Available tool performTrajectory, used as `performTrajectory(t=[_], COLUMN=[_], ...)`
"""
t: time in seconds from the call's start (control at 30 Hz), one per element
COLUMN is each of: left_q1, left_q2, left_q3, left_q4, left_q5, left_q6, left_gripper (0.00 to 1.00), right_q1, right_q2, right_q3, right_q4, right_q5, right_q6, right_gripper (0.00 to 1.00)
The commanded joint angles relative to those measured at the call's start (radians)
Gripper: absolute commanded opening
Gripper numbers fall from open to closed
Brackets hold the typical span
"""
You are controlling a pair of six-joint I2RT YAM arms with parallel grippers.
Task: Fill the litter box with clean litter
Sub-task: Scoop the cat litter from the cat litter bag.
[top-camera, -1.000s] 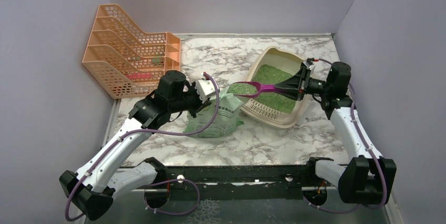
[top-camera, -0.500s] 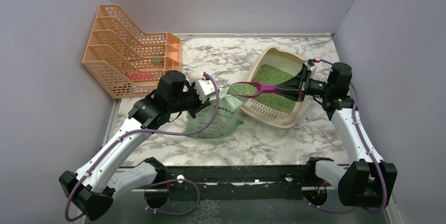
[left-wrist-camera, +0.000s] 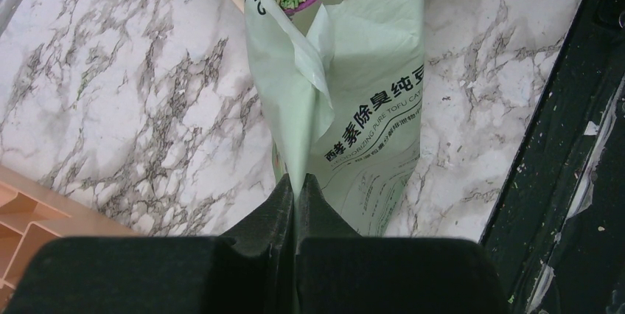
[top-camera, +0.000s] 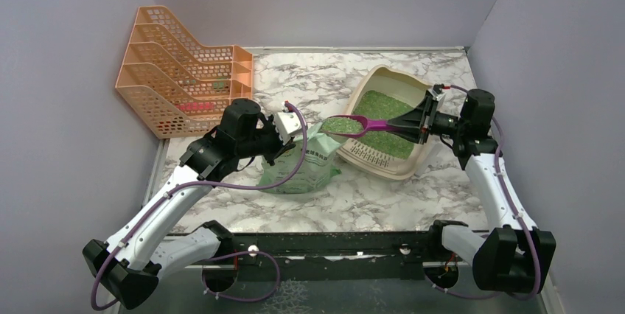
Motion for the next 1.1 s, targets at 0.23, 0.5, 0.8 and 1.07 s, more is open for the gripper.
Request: performTrajectory(t=[0.23, 0.5, 0.8, 1.07], left_q1=[0.000, 0.001, 0.000, 0.000], left_q2=[-0.034, -0.026, -0.024, -0.024], left_q3=[0.046, 0.049, 0.050, 0.049], left_q4=[0.065, 0.065, 0.064, 0.065], left_q5=[-0.009, -0.011, -0.019, -0.025], left_q6=[-0.006, -0.007, -0.013, -0.019], left_gripper=[0.00, 0.00, 0.00, 0.00], right_q1=[-0.041, -0.061, -0.075, -0.088], right_q2=[-0.046, -0.056, -0.072, -0.092], right_q3=[-0.045, -0.054, -0.059, -0.044], right_q4=[0.066, 0.095, 0.089, 0.099], right_q5=[-0.044, -0.067, -0.106, -0.125], right_q6=[0.071, 0.077, 0.073, 0.075], right_gripper=[0.01, 0.01, 0.01, 0.01])
